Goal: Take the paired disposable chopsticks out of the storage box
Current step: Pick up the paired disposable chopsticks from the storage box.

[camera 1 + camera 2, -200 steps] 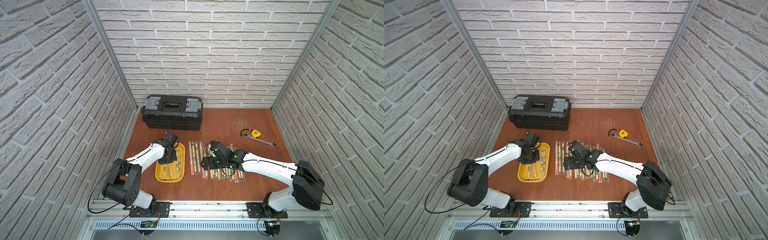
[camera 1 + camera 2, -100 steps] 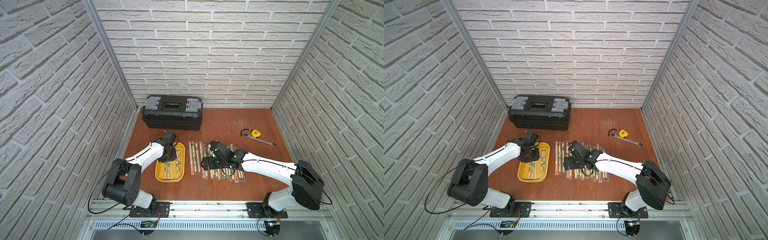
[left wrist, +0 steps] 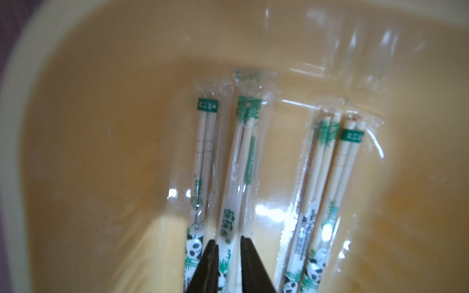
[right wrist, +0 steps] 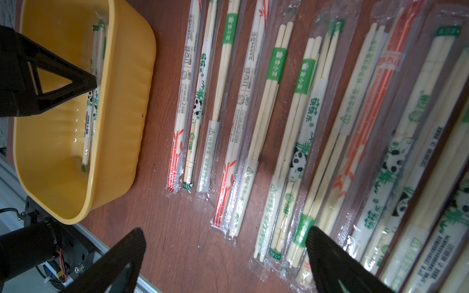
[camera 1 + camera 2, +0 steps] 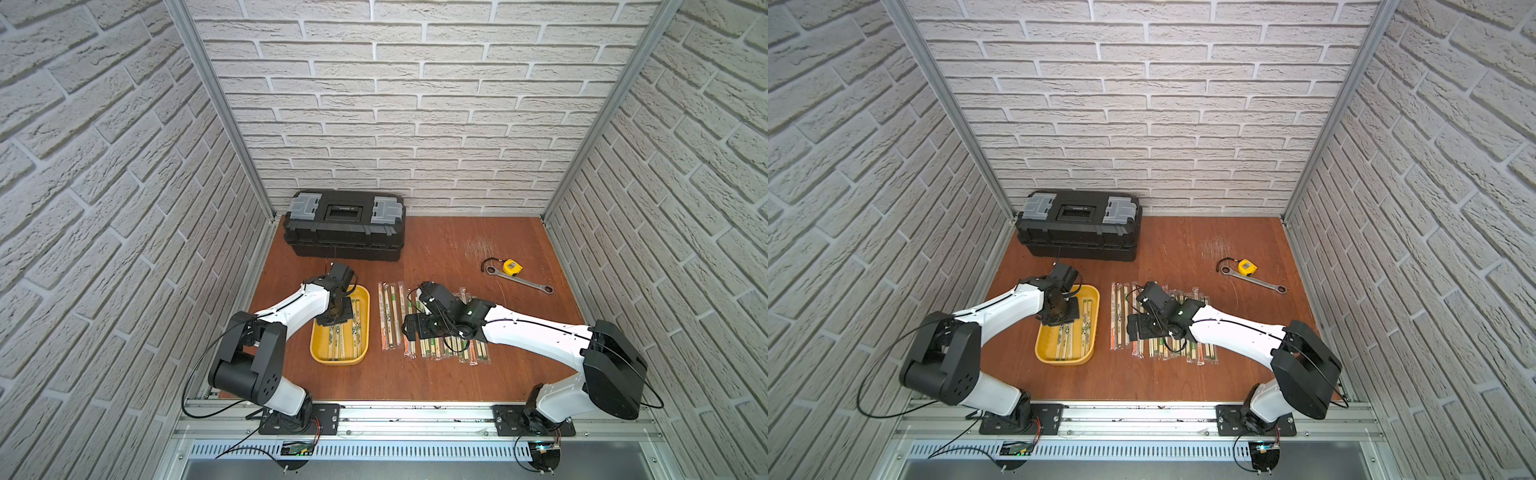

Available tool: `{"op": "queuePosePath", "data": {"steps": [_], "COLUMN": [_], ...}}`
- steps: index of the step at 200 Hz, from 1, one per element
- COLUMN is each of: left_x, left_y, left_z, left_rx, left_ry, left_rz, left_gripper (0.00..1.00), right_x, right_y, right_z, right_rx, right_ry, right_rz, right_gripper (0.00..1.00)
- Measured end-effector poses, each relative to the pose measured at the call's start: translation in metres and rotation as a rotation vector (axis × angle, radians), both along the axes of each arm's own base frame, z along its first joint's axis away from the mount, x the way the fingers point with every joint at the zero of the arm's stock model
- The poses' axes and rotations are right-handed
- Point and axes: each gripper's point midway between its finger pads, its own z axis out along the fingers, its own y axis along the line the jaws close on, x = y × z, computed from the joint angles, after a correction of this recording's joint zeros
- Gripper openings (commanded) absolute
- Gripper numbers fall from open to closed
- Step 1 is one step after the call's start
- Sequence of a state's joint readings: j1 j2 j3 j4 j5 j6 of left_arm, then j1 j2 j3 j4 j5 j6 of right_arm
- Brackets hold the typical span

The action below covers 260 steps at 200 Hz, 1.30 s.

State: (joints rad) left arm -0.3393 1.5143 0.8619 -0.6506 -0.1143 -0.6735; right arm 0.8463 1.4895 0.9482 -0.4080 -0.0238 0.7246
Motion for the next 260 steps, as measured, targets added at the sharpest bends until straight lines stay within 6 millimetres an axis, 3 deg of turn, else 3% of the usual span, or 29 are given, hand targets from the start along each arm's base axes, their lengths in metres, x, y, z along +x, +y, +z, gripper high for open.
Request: {"op": "queuePosePath", "data": {"steps": [136, 169, 260], "left_x": [0.003, 0.006, 0.007], "left_y": [0.003, 0.001, 0.001], "left_z": [-0.010, -0.011, -0.008], "left_rx": [0.013, 0.006, -0.003], "left_ry": [0.003, -0.004, -0.014], "left_rz": [0.011, 0.012, 0.016], "left_gripper": [0.25, 0.16, 0.06], "right_x": [0.000, 0.000, 0.000], "right_y": [0.000, 0.000, 0.000], "right_z": [-0.003, -0.003, -0.003], "right_rx": [-0.008, -0.007, -0.008], "right_ry": [0.005, 0.004, 0.004], "right_rz": [0.003, 0.003, 0.004], "right_gripper": [1.00, 1.00, 1.00]}}
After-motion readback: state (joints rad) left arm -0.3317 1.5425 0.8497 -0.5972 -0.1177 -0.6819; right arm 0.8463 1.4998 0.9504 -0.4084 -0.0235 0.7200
